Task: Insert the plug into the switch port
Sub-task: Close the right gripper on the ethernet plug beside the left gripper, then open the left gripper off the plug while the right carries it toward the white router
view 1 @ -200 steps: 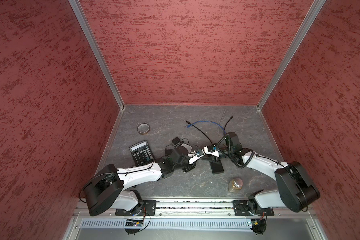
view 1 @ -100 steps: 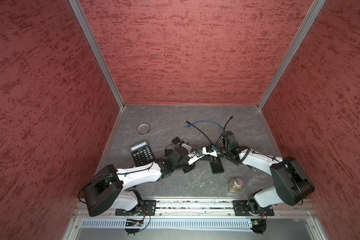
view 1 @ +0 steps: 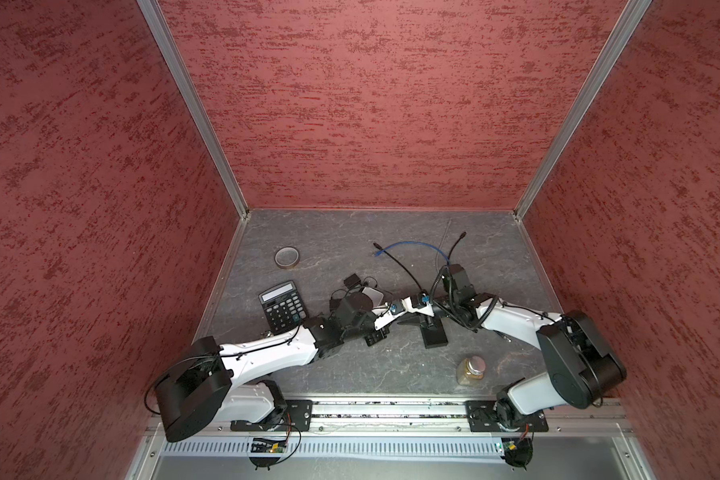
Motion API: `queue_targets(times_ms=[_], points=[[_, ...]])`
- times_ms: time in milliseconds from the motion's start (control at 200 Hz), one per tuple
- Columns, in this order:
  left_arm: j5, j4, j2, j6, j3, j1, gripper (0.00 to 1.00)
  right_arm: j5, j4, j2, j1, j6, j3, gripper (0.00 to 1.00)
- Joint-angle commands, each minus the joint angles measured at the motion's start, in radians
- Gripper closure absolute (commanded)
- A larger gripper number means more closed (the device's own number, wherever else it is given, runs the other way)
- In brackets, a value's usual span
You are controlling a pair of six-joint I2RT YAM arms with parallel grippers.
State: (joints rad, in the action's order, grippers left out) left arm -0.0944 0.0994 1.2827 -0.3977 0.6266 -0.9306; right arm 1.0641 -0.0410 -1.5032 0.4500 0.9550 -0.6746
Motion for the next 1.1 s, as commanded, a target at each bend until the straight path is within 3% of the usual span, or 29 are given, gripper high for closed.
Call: queue_targets(times_ms=[0,230,566,822,847,927,1097], points=[[-0.024,0.042,-0.002,0.002,0.009,-0.005,0.93,0.083,-0.068,0.007,0.010,-0.014,0.012,0.65],[-0.020,0.035,0.008,-0.001,0.013,-0.005,0.93,0.099,-0.068,0.020,0.010,-0.016,0.012,0.68],[0.012,0.017,0.025,-0.011,0.008,-0.004,0.93,0.087,0.015,0.032,0.010,0.033,-0.002,0.85],[0.042,0.008,0.020,-0.008,0.002,-0.003,0.83,0.027,-0.032,0.032,0.010,-0.019,0.007,0.97],[0.047,0.008,0.017,-0.006,0.001,-0.004,0.80,0.019,-0.044,0.031,0.010,-0.032,0.009,0.99],[0.066,0.010,0.001,0.011,-0.007,0.000,0.57,-0.019,-0.105,0.032,0.010,-0.101,0.023,1.00],[0.057,0.016,-0.075,0.085,-0.039,0.036,0.32,-0.151,-0.196,0.031,0.013,-0.326,0.029,1.00]])
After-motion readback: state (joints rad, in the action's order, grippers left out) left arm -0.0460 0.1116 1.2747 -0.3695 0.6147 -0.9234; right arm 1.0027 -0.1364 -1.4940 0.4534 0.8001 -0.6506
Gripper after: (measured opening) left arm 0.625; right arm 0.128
